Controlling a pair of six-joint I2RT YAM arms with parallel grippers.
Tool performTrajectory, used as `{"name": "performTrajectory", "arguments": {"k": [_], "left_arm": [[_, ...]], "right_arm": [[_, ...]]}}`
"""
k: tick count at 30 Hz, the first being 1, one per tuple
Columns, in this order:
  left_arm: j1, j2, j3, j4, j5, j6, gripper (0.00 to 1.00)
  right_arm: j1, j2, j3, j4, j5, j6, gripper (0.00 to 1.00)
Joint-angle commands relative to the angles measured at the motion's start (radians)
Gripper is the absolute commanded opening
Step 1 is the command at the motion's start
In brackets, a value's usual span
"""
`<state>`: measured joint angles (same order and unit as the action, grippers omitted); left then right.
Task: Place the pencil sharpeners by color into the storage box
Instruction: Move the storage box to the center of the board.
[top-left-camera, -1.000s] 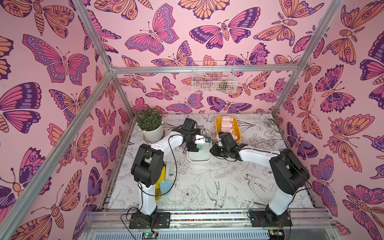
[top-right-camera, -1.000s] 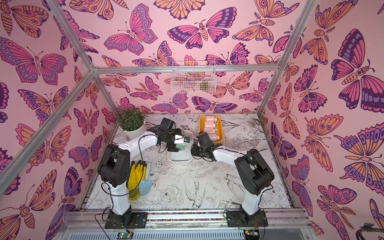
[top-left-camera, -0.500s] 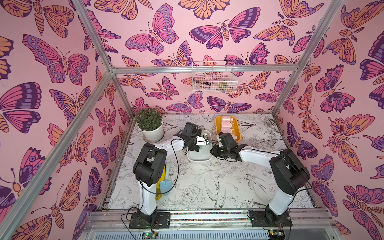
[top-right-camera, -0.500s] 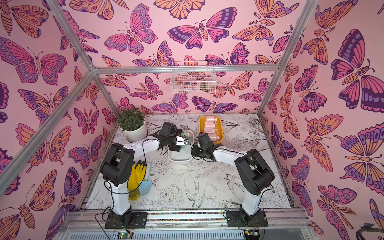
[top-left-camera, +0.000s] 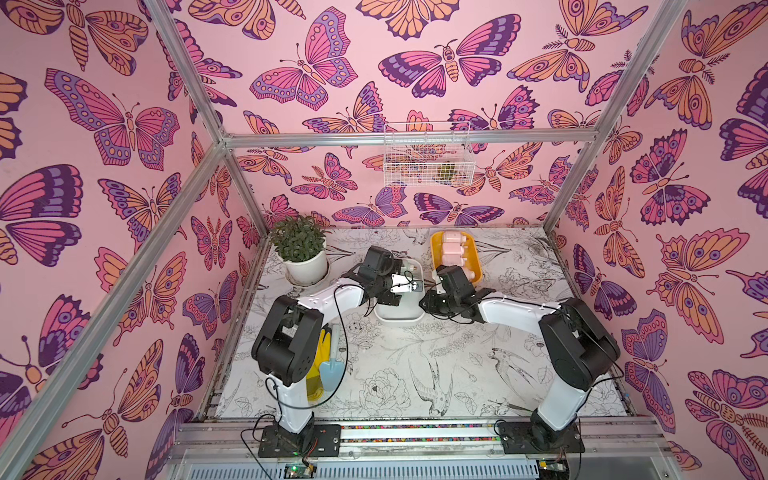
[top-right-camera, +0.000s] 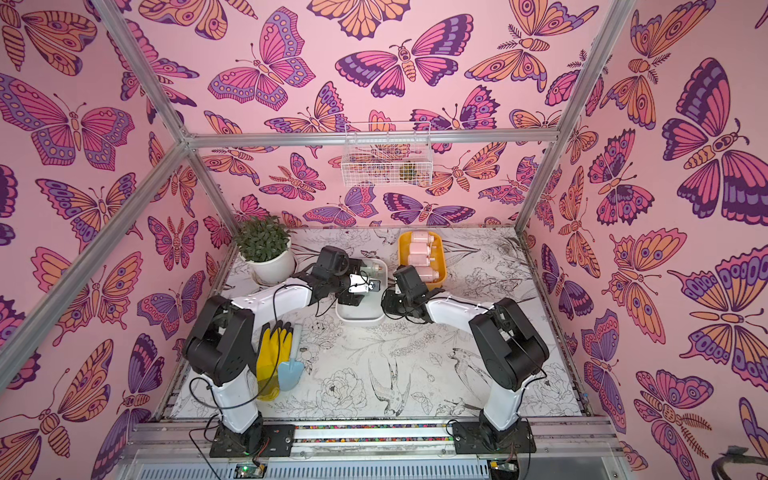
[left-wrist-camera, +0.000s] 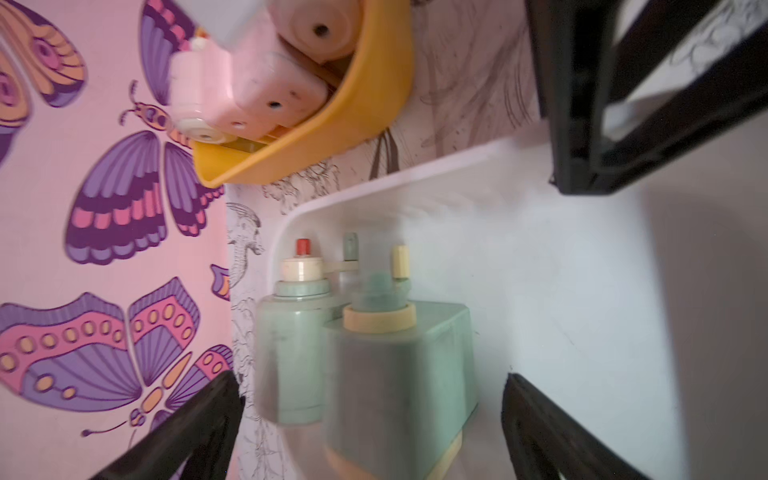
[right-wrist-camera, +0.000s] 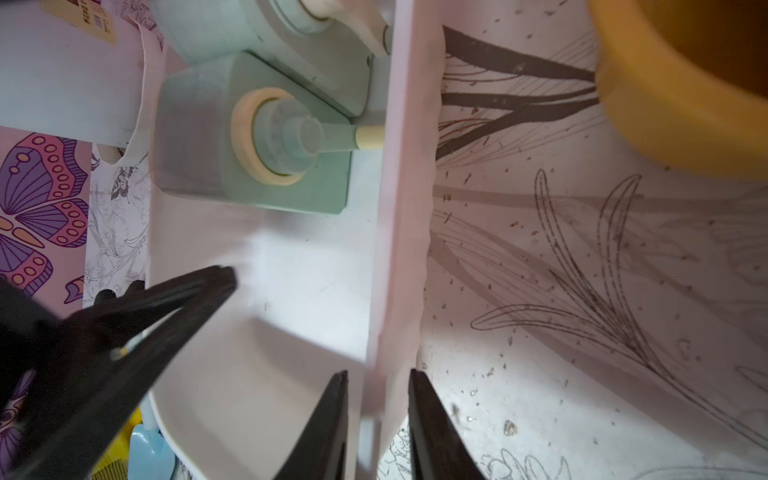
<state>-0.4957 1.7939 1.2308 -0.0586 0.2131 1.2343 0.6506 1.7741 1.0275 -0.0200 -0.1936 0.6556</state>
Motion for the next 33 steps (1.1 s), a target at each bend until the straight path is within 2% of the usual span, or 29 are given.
{"name": "performTrajectory", "arguments": {"k": [1,5,10,13,17,20,27,30,33], "left_arm": [[-0.003,-0.085,0.009,0.007,-0.006,-0.184,1.0],[-0.004,-0.143,0.04,0.022,-0.09,-0.429,1.0],[-0.009,-0.187,0.049,0.022,-0.179,-0.732,1.0],[-0.013,-0.216,0.034,0.022,-0.233,-0.912,1.0],[-0.023,-0.284,-0.03,0.025,-0.372,-1.131,1.0],[-0.023,-0.353,-0.11,0.027,-0.436,-1.251,1.0],[-0.022,-0.508,-0.316,-0.039,-0.504,-1.515,1.0],[-0.021,-0.562,-0.404,-0.042,-0.486,-1.539,1.0],[-0.021,-0.58,-0.446,-0.08,-0.521,-1.559,1.0]], "right_arm": [[0.007,0.018,0.032,-0.036,0.041,0.013,0.23],[0.007,0.031,0.061,-0.055,0.065,0.001,0.12],[0.006,0.057,0.101,-0.076,0.075,-0.007,0.08],[0.007,0.062,0.109,-0.066,0.105,-0.001,0.01],[0.004,0.076,0.134,-0.056,0.154,0.0,0.0],[-0.007,0.101,0.173,-0.063,0.163,-0.006,0.0],[-0.046,0.179,0.296,-0.094,0.145,-0.041,0.0],[-0.066,0.228,0.37,-0.127,0.108,-0.056,0.0],[-0.072,0.265,0.423,-0.135,0.106,-0.071,0.0]]}}
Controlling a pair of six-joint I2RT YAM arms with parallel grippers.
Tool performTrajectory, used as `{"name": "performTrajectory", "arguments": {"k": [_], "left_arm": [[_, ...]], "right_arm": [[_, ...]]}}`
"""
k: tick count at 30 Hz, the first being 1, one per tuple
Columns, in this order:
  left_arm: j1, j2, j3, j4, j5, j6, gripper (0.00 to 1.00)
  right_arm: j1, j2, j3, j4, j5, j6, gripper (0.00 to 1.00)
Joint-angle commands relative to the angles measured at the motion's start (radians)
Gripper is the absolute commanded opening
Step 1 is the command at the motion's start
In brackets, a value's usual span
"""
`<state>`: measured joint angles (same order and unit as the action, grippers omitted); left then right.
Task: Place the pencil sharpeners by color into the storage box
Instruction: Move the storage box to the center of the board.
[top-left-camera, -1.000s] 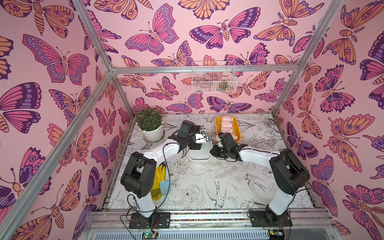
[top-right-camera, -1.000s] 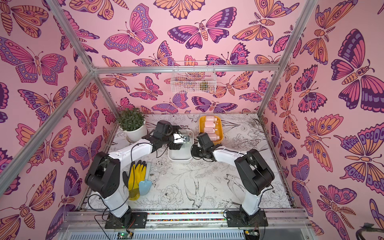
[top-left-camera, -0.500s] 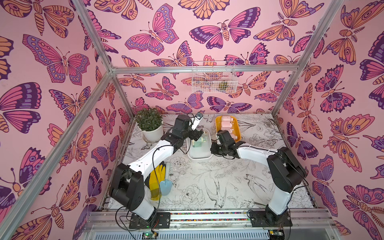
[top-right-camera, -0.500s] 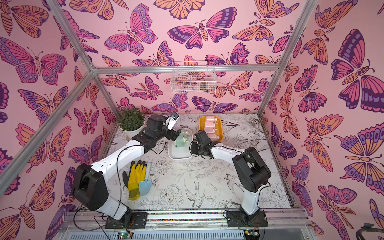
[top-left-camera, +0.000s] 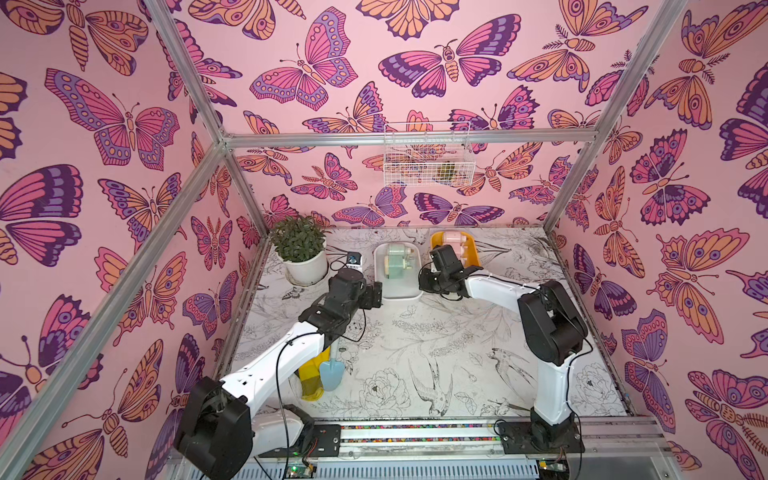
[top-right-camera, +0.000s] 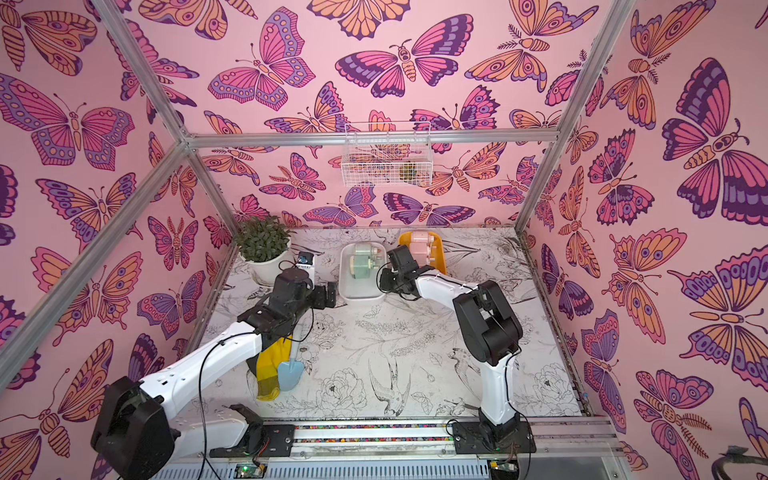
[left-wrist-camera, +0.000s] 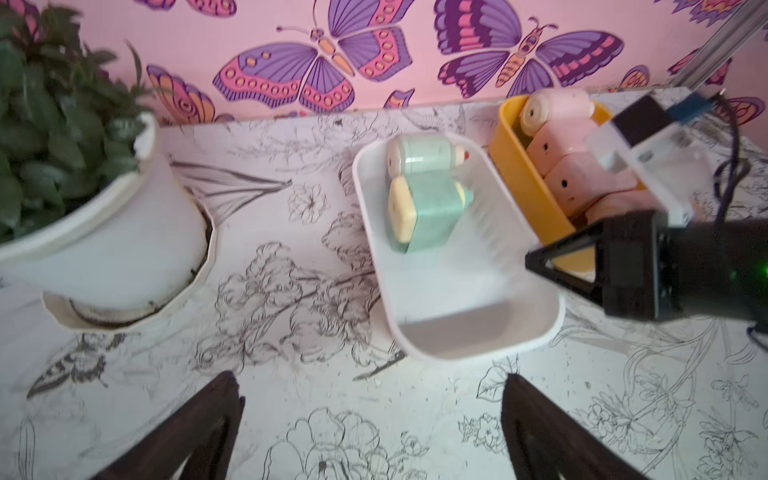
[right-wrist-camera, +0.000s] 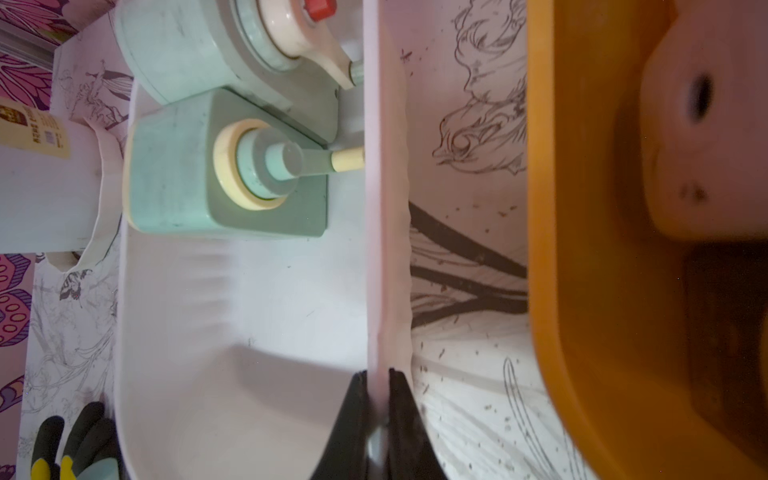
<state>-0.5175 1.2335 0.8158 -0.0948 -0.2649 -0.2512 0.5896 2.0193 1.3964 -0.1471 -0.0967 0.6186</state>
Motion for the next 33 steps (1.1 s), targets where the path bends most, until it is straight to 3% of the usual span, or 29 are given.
{"name": "performTrajectory", "arguments": {"k": [1,9,20,33], "left_arm": [[0.001,-0.024,-0.039,-0.055,-0.056,-0.075,1.0],[0.002,-0.044,-0.079,-0.066,-0.106,-0.105,1.0],[0.004,-0.047,-0.079,-0.065,-0.126,-0.083,1.0],[0.007,-0.024,-0.072,-0.065,-0.119,-0.069,1.0]], "right_arm": [[-0.011,0.03,0.069,-0.012,0.018,-0.038,0.0],[-0.029,0.11,0.187,-0.048,0.016,-0.047,0.0],[-0.036,0.114,0.21,-0.053,0.07,-0.051,0.05],[-0.036,0.135,0.216,-0.004,0.049,-0.007,0.08]]}}
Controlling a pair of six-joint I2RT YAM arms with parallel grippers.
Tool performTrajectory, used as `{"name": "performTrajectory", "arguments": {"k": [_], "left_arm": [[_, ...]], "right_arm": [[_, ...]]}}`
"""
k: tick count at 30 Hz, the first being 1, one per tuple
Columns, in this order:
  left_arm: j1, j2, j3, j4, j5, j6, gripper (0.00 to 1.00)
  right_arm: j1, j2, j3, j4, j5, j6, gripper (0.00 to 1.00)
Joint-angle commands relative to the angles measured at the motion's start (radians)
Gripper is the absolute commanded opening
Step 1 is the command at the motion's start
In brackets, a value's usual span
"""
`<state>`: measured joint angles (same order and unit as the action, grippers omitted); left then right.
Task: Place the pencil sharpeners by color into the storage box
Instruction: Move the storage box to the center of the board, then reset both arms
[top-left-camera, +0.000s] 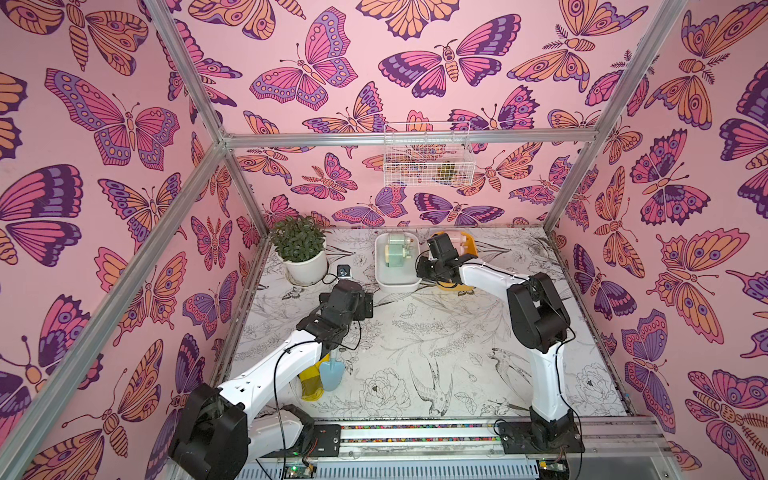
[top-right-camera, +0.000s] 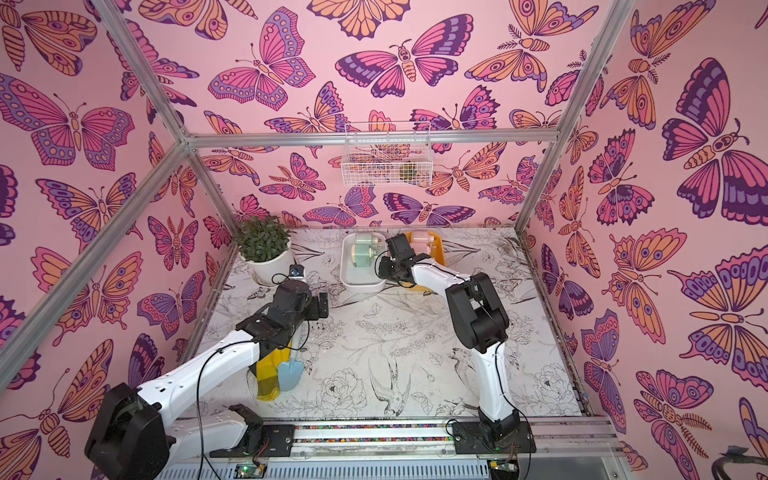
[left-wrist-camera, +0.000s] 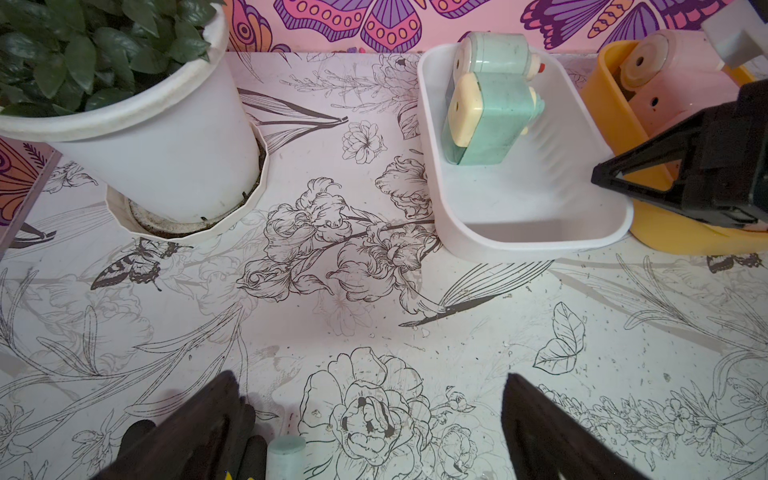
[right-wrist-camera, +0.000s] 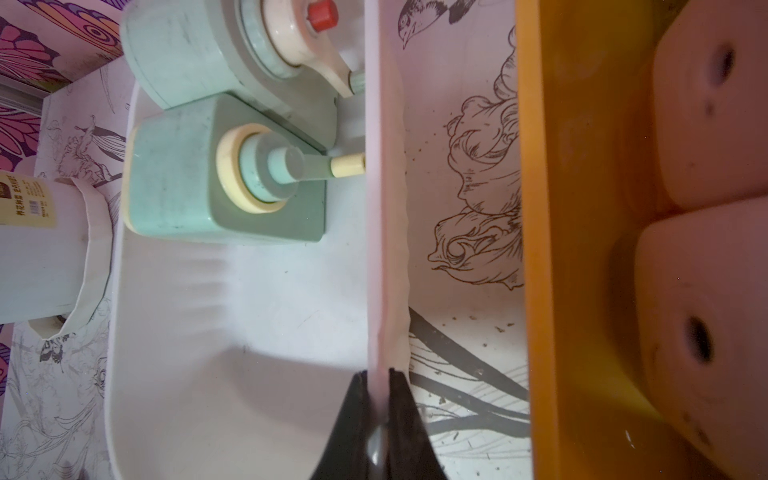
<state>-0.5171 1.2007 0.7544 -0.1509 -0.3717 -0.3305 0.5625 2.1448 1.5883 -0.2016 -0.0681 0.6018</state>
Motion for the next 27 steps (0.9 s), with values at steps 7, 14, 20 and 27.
{"name": "performTrajectory", "arguments": {"k": [7,14,20,27], "left_arm": [[0.006,0.002,-0.01,-0.009,-0.016,0.014,1.0],[0.008,-0.007,-0.004,-0.008,-0.018,0.018,1.0],[0.015,-0.029,0.009,-0.007,-0.06,0.054,1.0],[0.046,-0.047,0.006,-0.004,-0.125,0.123,1.0]], "right_arm": [[-0.009,-0.048,-0.019,0.063,0.004,0.02,0.26],[-0.009,-0.161,-0.086,0.058,0.047,-0.003,0.45],[-0.01,-0.319,-0.224,0.109,0.119,-0.022,0.65],[-0.011,-0.529,-0.42,0.208,0.297,-0.085,0.99]]}}
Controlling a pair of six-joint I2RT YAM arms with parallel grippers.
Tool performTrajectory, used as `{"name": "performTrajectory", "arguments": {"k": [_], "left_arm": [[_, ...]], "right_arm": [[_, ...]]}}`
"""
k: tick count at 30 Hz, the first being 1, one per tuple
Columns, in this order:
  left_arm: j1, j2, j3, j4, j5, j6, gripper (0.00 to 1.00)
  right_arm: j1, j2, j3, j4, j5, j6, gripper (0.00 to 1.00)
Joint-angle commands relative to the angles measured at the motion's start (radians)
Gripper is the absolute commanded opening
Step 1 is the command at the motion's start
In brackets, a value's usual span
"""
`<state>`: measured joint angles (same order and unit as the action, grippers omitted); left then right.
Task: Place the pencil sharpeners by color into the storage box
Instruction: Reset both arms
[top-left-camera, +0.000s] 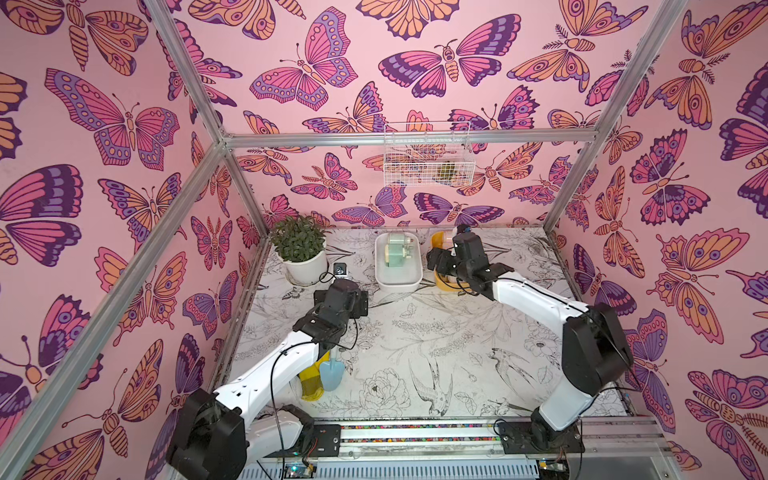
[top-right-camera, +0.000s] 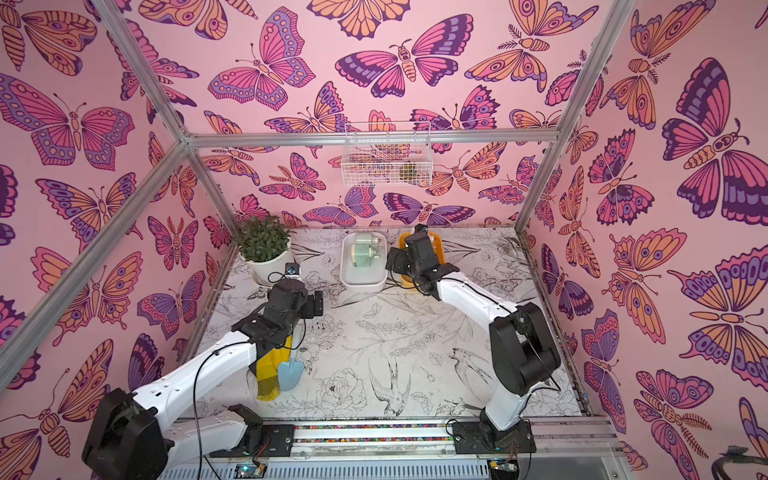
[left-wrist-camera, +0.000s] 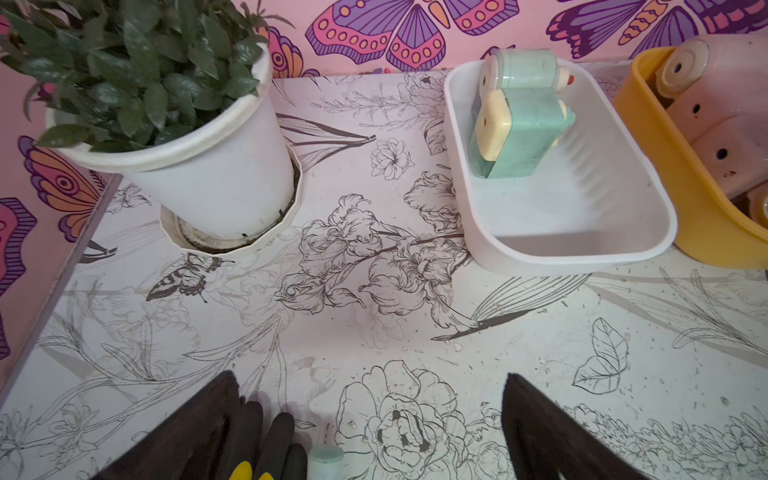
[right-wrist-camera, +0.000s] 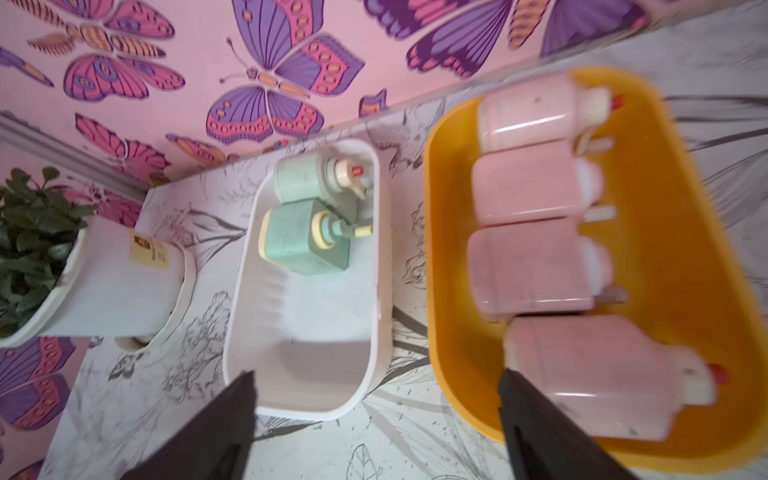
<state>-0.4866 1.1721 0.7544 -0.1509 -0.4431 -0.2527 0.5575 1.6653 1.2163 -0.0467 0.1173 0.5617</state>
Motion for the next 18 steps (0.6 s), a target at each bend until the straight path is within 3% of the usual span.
{"name": "performTrajectory", "arguments": {"k": [1,11,14,18], "left_arm": [[0.022,-0.021,0.004,0.001,-0.064,0.058,1.0],[0.13,-0.014,-0.121,0.238,-0.166,0.24,1.0],[0.166,-0.026,-0.163,0.286,-0.142,0.248,1.0],[0.204,-0.023,-0.247,0.408,-0.101,0.313,1.0]], "right_arm": [[-0.005,-0.081,-0.074,0.063,0.14,-0.066,0.99],[-0.057,-0.265,-0.329,0.235,0.466,-0.354,0.99],[-0.128,-0.301,-0.383,0.237,0.466,-0.356,0.99],[-0.287,-0.39,-0.495,0.28,0.346,-0.262,0.99]]}}
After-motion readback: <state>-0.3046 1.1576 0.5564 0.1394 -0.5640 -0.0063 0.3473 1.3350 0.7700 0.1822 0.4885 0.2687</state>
